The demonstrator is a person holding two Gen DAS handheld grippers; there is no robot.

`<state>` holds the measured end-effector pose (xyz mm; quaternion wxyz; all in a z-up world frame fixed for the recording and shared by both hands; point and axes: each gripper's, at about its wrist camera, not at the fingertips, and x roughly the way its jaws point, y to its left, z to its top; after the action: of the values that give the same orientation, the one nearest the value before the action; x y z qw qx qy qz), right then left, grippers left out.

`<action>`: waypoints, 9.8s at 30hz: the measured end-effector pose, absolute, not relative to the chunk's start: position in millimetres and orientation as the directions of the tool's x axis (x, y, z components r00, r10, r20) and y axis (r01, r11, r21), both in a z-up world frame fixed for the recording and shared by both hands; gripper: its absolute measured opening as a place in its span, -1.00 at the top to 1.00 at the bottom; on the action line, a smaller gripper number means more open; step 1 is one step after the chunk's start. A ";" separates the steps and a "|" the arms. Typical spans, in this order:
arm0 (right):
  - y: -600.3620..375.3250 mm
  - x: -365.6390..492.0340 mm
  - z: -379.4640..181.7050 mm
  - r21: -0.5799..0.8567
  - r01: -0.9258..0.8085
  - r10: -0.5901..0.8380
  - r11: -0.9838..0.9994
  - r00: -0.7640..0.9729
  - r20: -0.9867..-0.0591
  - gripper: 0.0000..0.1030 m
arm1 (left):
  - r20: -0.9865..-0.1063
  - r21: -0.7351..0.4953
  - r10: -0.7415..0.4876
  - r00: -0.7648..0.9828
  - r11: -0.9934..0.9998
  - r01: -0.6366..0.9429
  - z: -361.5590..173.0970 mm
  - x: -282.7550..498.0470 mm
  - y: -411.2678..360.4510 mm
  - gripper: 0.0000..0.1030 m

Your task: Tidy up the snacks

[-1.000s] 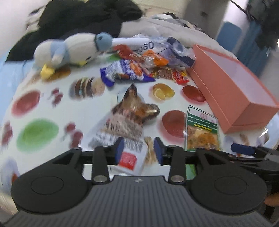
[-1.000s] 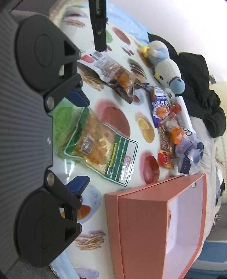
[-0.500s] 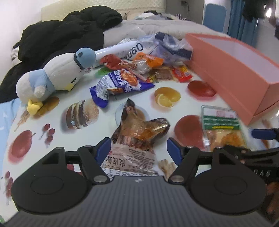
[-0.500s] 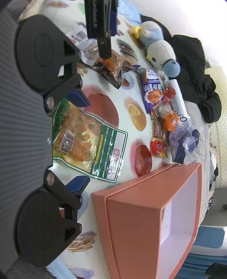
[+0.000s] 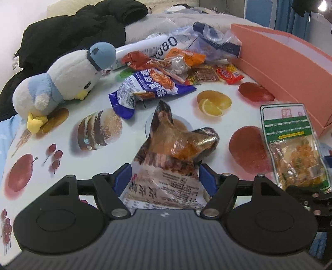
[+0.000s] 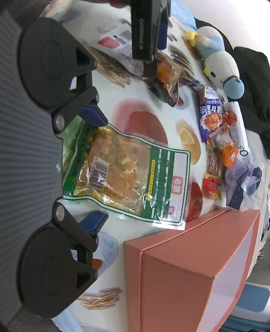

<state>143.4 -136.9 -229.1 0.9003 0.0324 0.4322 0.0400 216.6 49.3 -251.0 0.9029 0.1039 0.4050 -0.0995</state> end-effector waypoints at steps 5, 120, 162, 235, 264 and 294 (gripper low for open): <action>-135.5 141.2 -227.5 0.092 -0.084 0.124 0.992 0.632 -0.765 -0.43 | -0.759 0.106 -0.086 0.645 0.962 0.252 -261.0 217.5 48.4 -0.47; -420.3 194.2 -117.4 0.298 0.196 0.071 0.934 0.716 -0.694 0.72 | -0.722 -0.219 -0.429 0.543 0.886 0.409 -79.8 295.1 -262.9 -0.47; -249.7 -2.4 -37.2 0.286 -0.102 0.239 0.953 0.835 -0.496 0.71 | -0.585 -0.199 -0.273 0.764 0.961 0.191 -26.5 0.0 -37.9 -0.48; -105.3 440.9 -224.8 0.266 -0.111 0.273 0.957 0.646 -0.713 -0.70 | -0.772 -0.258 -0.090 0.629 0.949 -0.180 -260.4 401.1 94.3 -0.50; -115.5 364.0 -201.0 0.193 -0.090 0.201 0.977 0.696 -0.690 0.10 | -0.754 -0.255 -0.133 0.643 0.962 -0.100 -247.6 365.4 88.9 0.14; -164.5 186.7 -159.2 0.179 -0.066 0.170 0.982 0.730 -0.662 0.11 | -0.734 -0.238 -0.106 0.670 0.965 -0.108 -196.6 207.7 60.2 0.34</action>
<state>186.7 -164.5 -159.2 0.9272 0.0719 0.3620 0.0635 207.7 60.2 -196.6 0.9043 -0.1318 0.4060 0.0006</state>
